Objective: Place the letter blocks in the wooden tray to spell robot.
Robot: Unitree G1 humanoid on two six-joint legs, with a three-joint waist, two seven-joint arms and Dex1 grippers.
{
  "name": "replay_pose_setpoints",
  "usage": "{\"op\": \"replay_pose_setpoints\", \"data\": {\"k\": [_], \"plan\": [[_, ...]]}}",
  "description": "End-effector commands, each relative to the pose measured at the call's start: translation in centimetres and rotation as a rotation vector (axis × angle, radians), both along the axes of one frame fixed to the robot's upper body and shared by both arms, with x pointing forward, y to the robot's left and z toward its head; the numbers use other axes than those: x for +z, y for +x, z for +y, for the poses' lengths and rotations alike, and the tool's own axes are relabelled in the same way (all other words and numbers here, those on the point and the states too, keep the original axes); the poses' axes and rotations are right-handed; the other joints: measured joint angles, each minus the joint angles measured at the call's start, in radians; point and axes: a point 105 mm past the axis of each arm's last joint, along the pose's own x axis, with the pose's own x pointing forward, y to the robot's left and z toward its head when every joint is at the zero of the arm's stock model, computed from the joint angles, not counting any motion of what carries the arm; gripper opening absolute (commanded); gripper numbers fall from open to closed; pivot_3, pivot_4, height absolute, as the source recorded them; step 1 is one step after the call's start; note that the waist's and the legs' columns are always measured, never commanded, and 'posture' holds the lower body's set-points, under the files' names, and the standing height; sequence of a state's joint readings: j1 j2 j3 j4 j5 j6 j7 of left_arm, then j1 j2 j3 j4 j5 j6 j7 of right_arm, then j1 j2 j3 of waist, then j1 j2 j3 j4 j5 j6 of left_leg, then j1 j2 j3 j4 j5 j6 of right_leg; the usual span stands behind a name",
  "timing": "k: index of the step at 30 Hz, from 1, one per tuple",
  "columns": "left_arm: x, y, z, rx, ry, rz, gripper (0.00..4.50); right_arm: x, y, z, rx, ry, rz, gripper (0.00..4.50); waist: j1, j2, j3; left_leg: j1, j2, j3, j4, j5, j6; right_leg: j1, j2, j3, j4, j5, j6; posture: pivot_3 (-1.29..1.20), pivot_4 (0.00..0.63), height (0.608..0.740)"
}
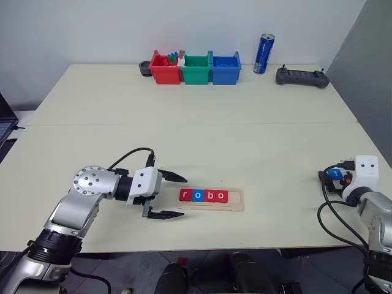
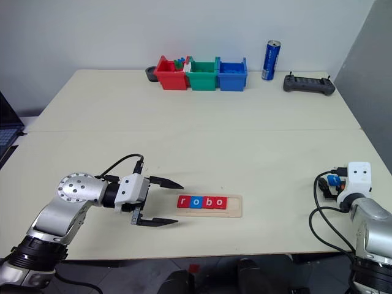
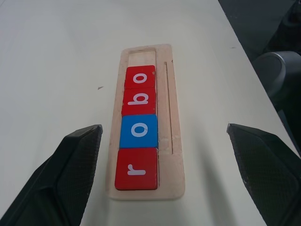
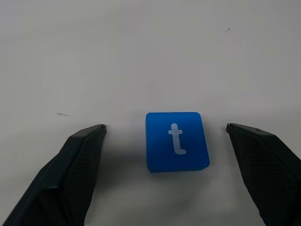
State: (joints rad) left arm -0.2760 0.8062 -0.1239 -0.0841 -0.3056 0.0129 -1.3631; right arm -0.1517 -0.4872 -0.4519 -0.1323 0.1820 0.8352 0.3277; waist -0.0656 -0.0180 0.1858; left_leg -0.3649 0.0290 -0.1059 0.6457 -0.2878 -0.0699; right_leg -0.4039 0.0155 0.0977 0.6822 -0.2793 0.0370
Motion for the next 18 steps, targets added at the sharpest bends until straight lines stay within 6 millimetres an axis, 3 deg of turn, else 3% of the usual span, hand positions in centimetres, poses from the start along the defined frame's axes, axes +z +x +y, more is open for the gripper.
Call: {"op": "replay_pose_setpoints", "data": {"k": [1,6,9,14,18], "plan": [[0.4,-0.2,0.4,0.011,0.003,-0.031,4.5,-2.2,-1.4,0.1,-0.034,0.052,0.098,3.15,0.002,0.0,0.0,0.0,0.0,0.0,0.0,0.0,0.0,0.0,0.0,0.0,0.0,0.0,0.0,0.0,0.15,0.74],[0.2,-0.6,0.6,0.019,0.006,-0.024,4.5,-2.0,-1.8,1.9,-0.014,0.084,0.072,1.43,0.009,-0.002,-0.001,0.0,0.0,-0.001,0.0,0.0,0.0,0.0,0.0,-0.001,0.0,0.0,0.0,0.0,0.15,0.74],[0.2,-0.6,0.7,0.019,0.008,-0.023,4.5,-0.8,-1.8,5.0,0.082,0.098,0.032,1.45,0.009,-0.002,-0.001,0.0,0.0,-0.001,0.0,0.0,0.0,0.0,0.0,-0.001,0.0,0.0,0.0,0.0,0.15,0.74],[0.3,-0.6,0.7,0.01,0.012,-0.021,4.5,0.0,-3.7,12.5,0.227,0.142,0.005,1.45,-0.005,-0.001,-0.002,0.0,0.002,-0.001,-0.001,0.0,0.0,-0.001,0.001,-0.001,0.001,0.0,0.0,0.0,0.15,0.74],[0.5,-0.7,0.6,-0.005,0.014,-0.014,4.5,-0.2,-5.3,15.9,0.237,0.196,0.001,1.45,-0.007,-0.001,-0.002,0.0,0.002,-0.001,-0.001,0.0,0.0,-0.001,0.001,-0.001,0.001,-0.001,0.0,0.0,0.15,0.74]]}}
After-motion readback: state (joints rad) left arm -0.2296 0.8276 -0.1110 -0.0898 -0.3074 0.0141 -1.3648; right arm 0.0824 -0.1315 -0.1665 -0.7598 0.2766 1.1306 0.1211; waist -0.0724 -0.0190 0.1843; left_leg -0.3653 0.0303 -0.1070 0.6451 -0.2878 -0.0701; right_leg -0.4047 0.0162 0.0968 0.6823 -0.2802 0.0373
